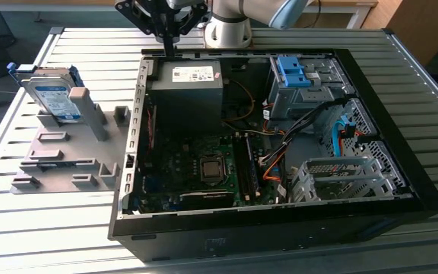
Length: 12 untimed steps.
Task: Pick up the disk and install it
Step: 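Reach for the disk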
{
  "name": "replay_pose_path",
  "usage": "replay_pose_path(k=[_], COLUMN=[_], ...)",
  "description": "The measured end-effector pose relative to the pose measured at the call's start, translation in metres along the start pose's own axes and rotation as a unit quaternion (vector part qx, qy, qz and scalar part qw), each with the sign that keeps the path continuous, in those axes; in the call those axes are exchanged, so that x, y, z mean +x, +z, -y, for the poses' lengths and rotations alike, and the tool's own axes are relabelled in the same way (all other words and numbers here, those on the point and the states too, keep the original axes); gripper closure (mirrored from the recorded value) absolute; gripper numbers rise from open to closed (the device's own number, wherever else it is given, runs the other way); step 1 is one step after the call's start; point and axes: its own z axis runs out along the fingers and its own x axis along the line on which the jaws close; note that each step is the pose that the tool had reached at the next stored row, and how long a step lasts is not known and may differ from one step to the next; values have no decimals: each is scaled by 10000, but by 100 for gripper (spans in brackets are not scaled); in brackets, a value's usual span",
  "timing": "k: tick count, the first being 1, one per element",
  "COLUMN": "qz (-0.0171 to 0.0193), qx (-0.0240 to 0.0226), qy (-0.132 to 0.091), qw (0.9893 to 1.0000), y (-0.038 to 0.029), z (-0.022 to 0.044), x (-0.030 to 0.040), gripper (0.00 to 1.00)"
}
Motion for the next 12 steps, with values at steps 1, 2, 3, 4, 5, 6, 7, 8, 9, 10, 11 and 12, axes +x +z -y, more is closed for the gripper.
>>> replay_pose_path(k=[1, 2, 3, 4, 5, 6, 7, 8, 9, 10, 11, 12], qz=[0, 0, 0, 0, 1, 1, 1, 0, 0, 1, 0, 1], qx=[0, 0, 0, 0, -1, -1, -1, 0, 0, -1, 0, -1], qy=[0, 0, 0, 0, 0, 1, 0, 0, 0, 0, 0, 0], qw=[10000, 10000, 10000, 10000, 10000, 10000, 10000, 10000, 10000, 10000, 10000, 10000], y=[0, 1, 1, 1, 3, 3, 4, 4, 4, 4, 3, 3], z=[0, 0, 0, 0, -2, -7, -18, -31, -42, -47, -49, -50], x=[1, 2, 4, 5, 7, 10, 16, 25, 40, 64, 95, 128], gripper=[89, 89, 89, 89, 89, 89, 89, 89, 89, 89, 89, 89])
